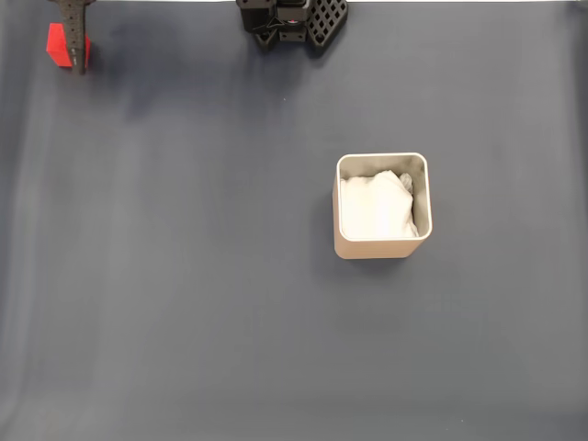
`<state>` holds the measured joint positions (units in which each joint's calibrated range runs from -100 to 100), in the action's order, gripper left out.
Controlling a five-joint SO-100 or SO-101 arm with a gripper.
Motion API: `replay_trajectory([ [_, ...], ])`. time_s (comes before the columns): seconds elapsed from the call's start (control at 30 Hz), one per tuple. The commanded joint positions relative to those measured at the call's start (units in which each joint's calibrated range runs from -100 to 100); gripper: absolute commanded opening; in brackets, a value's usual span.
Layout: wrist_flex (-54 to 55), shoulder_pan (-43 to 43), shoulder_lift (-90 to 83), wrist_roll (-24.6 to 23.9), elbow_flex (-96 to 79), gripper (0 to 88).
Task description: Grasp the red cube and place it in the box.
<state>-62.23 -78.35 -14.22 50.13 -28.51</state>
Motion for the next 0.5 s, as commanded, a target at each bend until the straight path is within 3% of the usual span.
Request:
replay_trajectory([
  [0.0,1.9,-0.4,-2.2,-1.1,0.2,60.3],
  [0.47,6.5,0.1,0.0,-2.6,-0.8,65.1],
])
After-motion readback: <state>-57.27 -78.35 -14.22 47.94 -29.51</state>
